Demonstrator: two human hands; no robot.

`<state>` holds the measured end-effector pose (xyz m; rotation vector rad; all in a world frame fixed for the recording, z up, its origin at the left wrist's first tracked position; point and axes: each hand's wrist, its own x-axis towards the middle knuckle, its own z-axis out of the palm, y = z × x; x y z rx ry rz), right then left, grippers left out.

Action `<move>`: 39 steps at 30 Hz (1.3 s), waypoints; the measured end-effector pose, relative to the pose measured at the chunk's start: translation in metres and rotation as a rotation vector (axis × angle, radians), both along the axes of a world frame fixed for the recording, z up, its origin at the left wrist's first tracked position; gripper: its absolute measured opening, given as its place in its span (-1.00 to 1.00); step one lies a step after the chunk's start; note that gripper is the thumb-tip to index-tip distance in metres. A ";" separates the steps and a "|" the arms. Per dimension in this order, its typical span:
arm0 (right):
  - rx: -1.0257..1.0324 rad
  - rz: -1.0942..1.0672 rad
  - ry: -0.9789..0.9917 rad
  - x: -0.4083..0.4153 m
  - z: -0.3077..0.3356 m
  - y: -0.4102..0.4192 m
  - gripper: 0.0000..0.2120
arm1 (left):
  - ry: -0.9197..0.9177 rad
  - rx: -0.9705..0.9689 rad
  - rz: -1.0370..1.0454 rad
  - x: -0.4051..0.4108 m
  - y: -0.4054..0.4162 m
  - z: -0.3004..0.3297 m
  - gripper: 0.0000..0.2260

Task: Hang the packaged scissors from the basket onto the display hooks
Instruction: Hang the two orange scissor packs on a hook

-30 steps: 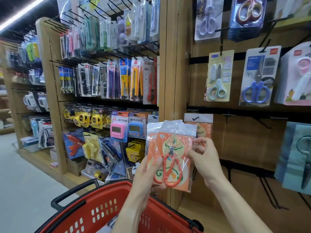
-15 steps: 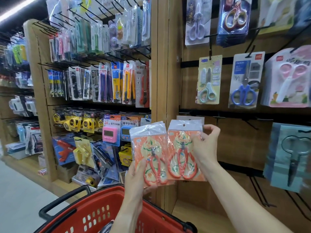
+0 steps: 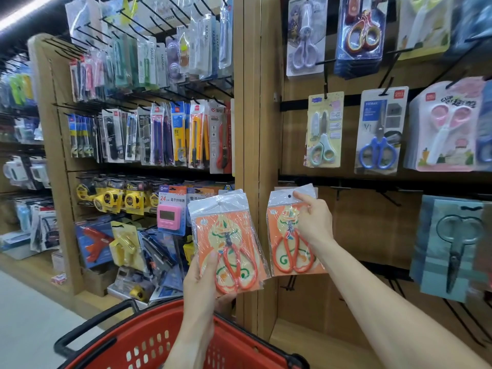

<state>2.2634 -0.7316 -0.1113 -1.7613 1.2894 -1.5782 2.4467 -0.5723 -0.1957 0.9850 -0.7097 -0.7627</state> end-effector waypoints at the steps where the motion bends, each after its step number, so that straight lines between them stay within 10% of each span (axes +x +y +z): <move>1: 0.001 -0.006 0.007 0.001 0.001 0.000 -0.66 | 0.002 -0.001 -0.001 0.000 0.000 0.000 -0.76; 21: 0.210 -0.107 0.219 -0.002 0.008 -0.025 -0.50 | -0.040 0.039 -0.073 -0.008 -0.004 0.002 -0.79; 25: -0.013 -0.036 -0.013 -0.005 -0.017 0.037 -0.67 | -0.044 0.073 -0.123 -0.014 -0.002 0.003 -0.82; 39: 0.138 0.315 -0.272 -0.008 -0.048 0.076 -0.69 | -0.023 0.131 -0.215 -0.036 0.002 0.006 -0.77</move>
